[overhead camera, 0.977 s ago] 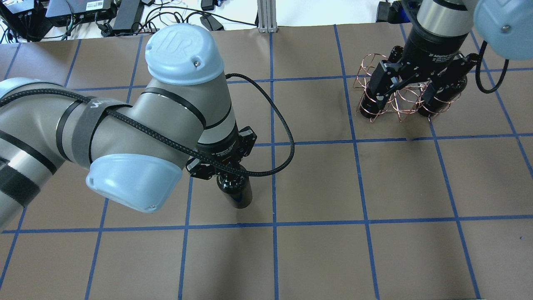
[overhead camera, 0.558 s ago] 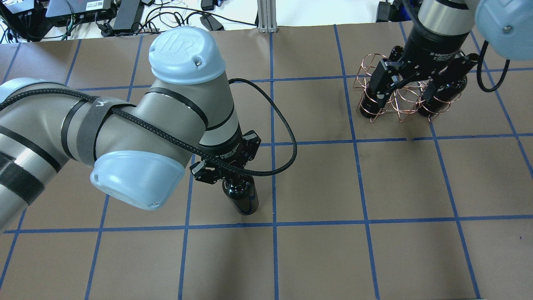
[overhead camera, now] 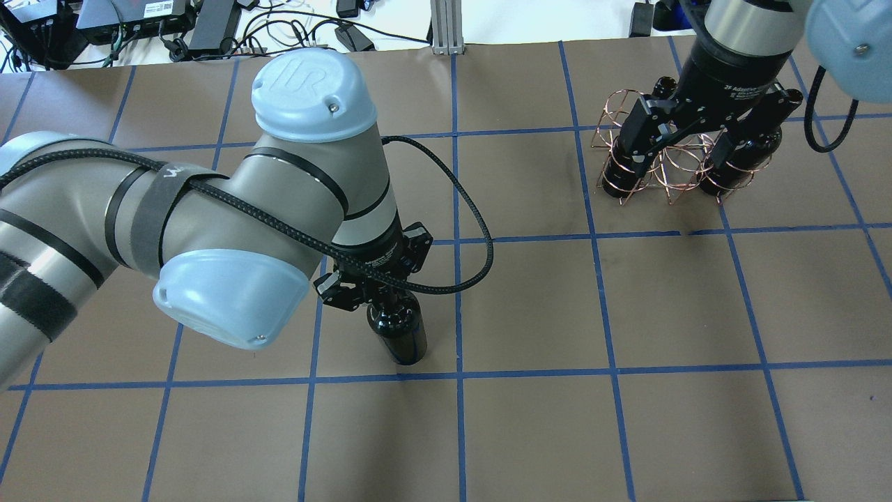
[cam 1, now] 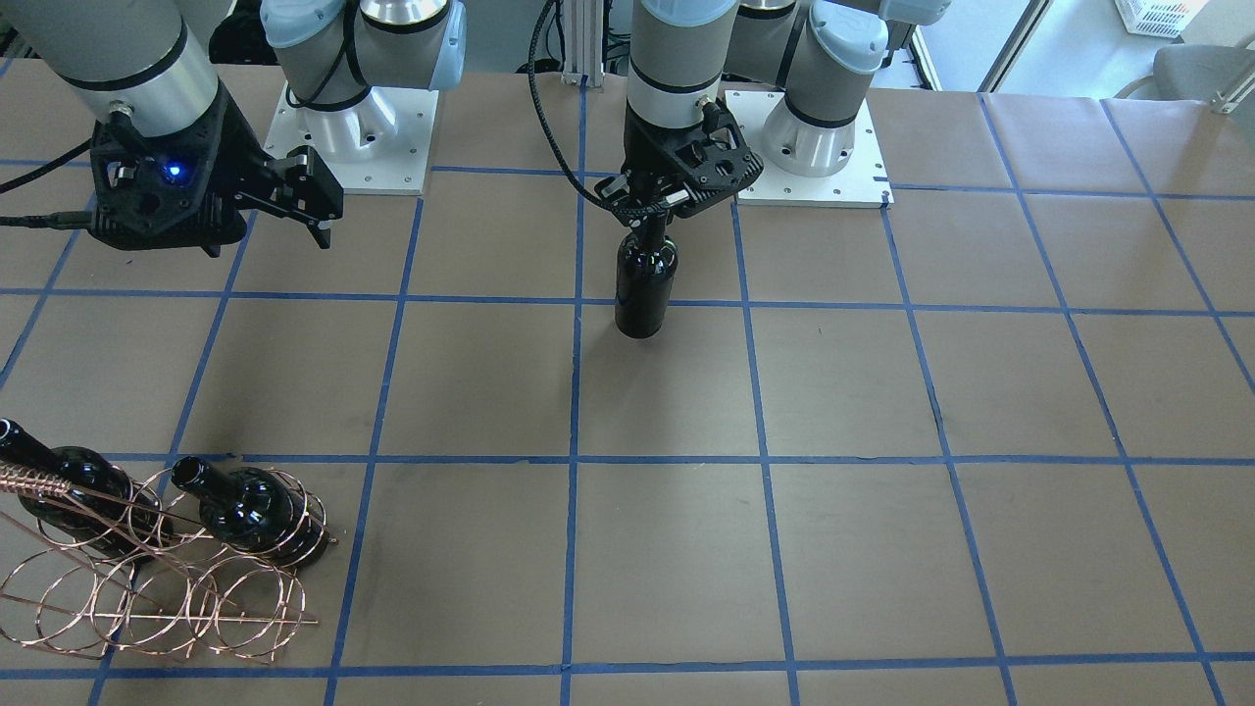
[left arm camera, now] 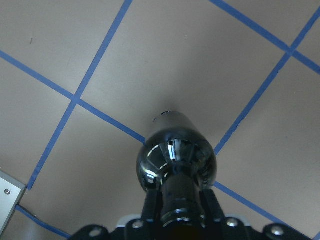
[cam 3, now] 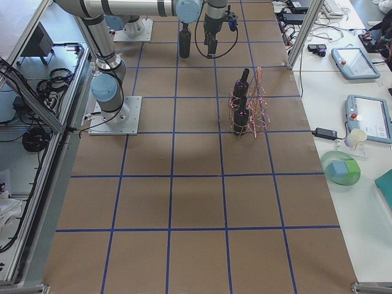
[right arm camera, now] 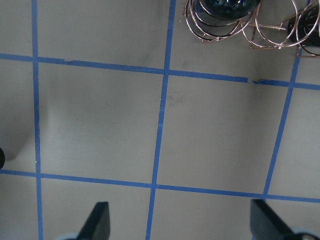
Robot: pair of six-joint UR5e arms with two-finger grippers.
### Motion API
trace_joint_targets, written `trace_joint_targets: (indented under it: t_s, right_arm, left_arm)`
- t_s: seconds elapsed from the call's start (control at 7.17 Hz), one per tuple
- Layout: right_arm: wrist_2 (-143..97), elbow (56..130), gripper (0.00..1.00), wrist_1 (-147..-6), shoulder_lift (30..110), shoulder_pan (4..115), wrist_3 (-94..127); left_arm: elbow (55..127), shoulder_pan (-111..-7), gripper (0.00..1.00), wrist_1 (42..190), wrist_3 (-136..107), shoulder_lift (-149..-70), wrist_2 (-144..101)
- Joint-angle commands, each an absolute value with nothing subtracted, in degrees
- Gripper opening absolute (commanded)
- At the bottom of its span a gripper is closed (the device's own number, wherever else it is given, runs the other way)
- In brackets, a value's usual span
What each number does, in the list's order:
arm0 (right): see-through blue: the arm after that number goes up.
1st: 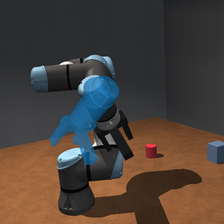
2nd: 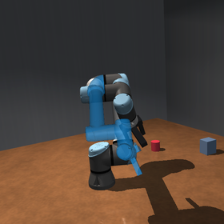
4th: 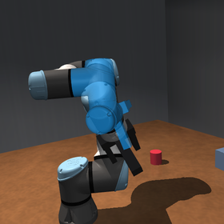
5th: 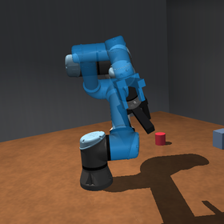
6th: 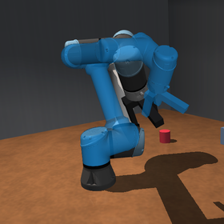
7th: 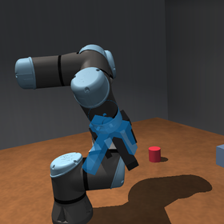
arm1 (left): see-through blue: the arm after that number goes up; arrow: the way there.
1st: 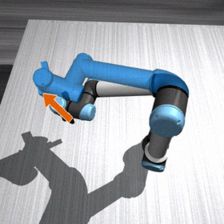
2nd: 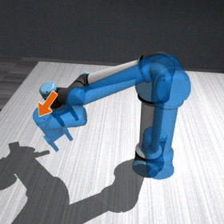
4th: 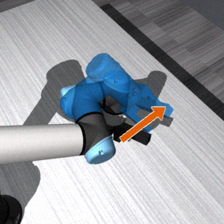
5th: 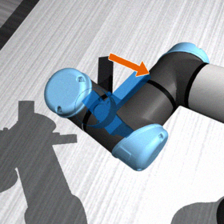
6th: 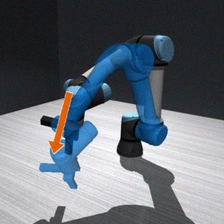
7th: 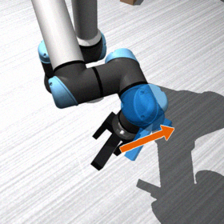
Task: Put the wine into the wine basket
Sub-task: 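Lower the bottle upright onto the table with the left gripper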
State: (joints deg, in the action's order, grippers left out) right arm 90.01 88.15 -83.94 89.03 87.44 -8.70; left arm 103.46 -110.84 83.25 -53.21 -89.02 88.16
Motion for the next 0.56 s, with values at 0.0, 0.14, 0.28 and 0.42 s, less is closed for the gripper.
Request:
trace_joint_targets:
  t_s: [0.0,0.14,0.28,0.42]
  right_arm:
    - [89.83,87.98,1.00,-83.76,89.47,87.19,-8.70]
    - [88.87,88.07,1.00,-83.85,89.82,87.27,-8.61]
    - [88.94,88.07,1.00,-83.85,89.82,87.36,-8.09]
    - [89.29,88.07,1.00,-84.11,89.65,87.28,-8.70]
  left_arm:
    - [104.59,-110.74,0.12,83.06,-51.95,-89.12,87.98]
    - [104.50,-110.66,0.12,82.80,-51.94,-89.12,87.80]
    - [104.24,-110.57,0.12,82.62,-51.94,-89.12,87.80]
    - [104.41,-110.57,0.12,81.31,-52.03,-89.38,87.63]
